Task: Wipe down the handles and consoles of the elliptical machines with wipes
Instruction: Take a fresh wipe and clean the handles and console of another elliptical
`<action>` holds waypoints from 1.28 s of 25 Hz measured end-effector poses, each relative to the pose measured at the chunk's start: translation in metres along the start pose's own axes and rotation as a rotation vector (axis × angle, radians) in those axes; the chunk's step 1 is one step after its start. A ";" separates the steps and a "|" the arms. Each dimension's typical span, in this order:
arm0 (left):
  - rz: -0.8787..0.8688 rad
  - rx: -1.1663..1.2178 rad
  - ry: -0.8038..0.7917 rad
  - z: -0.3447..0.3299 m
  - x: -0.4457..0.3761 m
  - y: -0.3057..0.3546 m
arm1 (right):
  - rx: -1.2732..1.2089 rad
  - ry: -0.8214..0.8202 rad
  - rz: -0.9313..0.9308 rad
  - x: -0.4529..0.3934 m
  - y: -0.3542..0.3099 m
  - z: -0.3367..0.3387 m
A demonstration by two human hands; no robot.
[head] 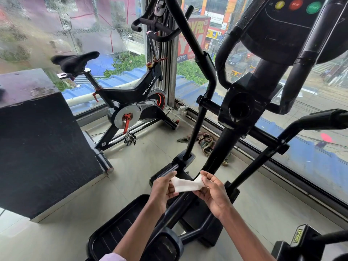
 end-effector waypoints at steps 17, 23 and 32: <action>-0.087 -0.194 -0.769 -0.017 0.011 0.004 | -0.010 -0.521 -0.105 0.016 -0.059 0.000; -0.133 -0.239 -0.535 -0.022 0.006 0.006 | 0.130 -0.271 -0.060 0.008 -0.048 0.008; -0.125 -0.237 -0.008 -0.018 -0.001 -0.005 | 0.219 -0.125 0.021 0.009 -0.011 0.023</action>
Point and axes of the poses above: each hand's wrist, its own x-axis away from the middle knuckle, its own z-axis out of the back of the hand, y = z × x, the point moved 1 cm from there along -x, towards the middle knuckle, and after that the axes turned 13 degrees about -x, right-handed, at the moved point
